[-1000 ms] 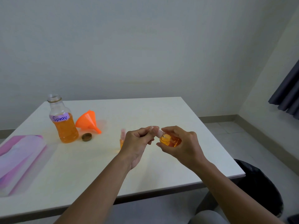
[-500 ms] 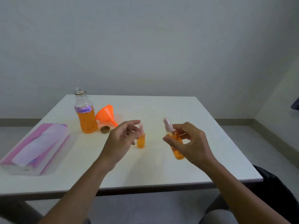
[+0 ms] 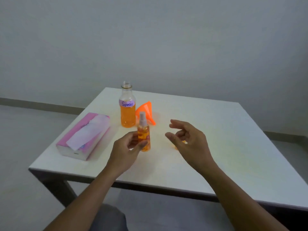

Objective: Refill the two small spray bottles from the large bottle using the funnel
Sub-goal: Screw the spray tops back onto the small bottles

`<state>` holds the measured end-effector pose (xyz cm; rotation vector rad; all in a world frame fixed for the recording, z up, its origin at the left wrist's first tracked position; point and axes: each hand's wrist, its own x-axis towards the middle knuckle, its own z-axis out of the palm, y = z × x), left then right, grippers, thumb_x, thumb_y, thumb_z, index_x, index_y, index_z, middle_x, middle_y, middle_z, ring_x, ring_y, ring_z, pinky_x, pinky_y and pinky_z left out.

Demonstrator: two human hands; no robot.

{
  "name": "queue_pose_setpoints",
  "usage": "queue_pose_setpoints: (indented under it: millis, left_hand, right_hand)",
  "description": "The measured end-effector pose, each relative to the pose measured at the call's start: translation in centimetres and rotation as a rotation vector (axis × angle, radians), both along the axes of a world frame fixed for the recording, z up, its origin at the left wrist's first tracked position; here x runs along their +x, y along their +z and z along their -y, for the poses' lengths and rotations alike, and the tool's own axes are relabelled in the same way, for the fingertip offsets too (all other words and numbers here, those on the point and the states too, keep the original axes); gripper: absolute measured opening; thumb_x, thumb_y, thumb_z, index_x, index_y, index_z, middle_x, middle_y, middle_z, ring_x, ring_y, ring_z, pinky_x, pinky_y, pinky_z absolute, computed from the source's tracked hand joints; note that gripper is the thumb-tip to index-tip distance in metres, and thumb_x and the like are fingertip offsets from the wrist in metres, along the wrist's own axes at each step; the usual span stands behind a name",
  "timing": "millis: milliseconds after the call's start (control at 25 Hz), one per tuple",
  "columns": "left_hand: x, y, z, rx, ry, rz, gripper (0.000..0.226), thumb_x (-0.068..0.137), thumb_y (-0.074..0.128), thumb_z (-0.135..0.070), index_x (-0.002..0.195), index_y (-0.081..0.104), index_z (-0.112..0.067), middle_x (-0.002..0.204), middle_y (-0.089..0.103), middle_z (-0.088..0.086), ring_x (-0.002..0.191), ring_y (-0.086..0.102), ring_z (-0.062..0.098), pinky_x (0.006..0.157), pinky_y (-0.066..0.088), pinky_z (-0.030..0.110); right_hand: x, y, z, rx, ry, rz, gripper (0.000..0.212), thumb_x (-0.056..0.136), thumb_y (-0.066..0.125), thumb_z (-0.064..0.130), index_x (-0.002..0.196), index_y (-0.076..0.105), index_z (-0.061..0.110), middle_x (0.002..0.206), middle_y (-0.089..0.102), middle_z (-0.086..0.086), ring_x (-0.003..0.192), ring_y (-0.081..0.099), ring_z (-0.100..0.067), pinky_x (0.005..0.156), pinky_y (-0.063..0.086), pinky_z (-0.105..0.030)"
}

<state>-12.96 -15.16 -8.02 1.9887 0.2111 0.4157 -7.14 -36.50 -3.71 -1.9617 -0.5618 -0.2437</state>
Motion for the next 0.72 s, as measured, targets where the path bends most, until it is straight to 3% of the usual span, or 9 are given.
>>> queue_pose_setpoints:
  millis: [120, 200, 400, 600, 720]
  left_hand:
    - [1.0, -1.8, -4.3, 0.032, 0.147, 0.007, 0.033, 0.087, 0.069, -0.044, 0.113, 0.068, -0.023, 0.102, 0.074, -0.011, 0.094, 0.069, 0.005, 0.085, 0.055, 0.025]
    - [2.0, -2.8, -6.1, 0.057, 0.192, -0.018, 0.037, 0.088, 0.067, -0.047, 0.115, 0.068, -0.021, 0.104, 0.074, -0.009, 0.097, 0.069, 0.008, 0.086, 0.055, 0.027]
    - [4.2, -4.2, -7.5, -0.009, 0.222, 0.023, 0.033, 0.084, 0.077, -0.036, 0.109, 0.070, -0.017, 0.099, 0.076, -0.005, 0.091, 0.072, 0.009, 0.088, 0.059, 0.040]
    - [3.3, -3.6, -5.6, -0.014, 0.340, 0.009, 0.059, 0.076, 0.082, -0.042, 0.122, 0.056, -0.015, 0.116, 0.062, -0.006, 0.098, 0.061, 0.012, 0.083, 0.052, 0.030]
    - [1.6, -3.2, -2.6, 0.165, 0.387, 0.136, 0.044, 0.084, 0.077, -0.033, 0.113, 0.050, -0.014, 0.108, 0.054, -0.001, 0.090, 0.050, 0.012, 0.073, 0.044, 0.019]
  right_hand:
    - [0.3, -2.5, 1.0, 0.122, -0.251, 0.069, 0.029, 0.092, 0.072, 0.021, 0.118, 0.063, 0.030, 0.097, 0.067, 0.012, 0.080, 0.063, -0.011, 0.069, 0.056, -0.021]
    - [0.8, -4.1, 1.5, 0.108, -0.356, 0.016, 0.040, 0.087, 0.077, 0.022, 0.121, 0.057, 0.030, 0.101, 0.062, 0.008, 0.083, 0.061, -0.013, 0.068, 0.056, -0.026]
    - [2.8, -6.3, 1.3, -0.073, -0.349, -0.136, 0.064, 0.080, 0.083, 0.033, 0.133, 0.047, 0.025, 0.119, 0.055, 0.008, 0.093, 0.059, -0.010, 0.066, 0.045, -0.012]
    - [4.0, -5.8, 0.8, -0.078, -0.273, -0.176, 0.046, 0.085, 0.080, 0.031, 0.122, 0.055, 0.023, 0.109, 0.064, 0.010, 0.093, 0.064, -0.012, 0.070, 0.049, -0.013]
    - [4.2, -5.2, 1.3, -0.085, -0.268, -0.160, 0.035, 0.085, 0.079, 0.031, 0.113, 0.060, 0.021, 0.103, 0.069, 0.008, 0.089, 0.068, -0.012, 0.078, 0.057, -0.025]
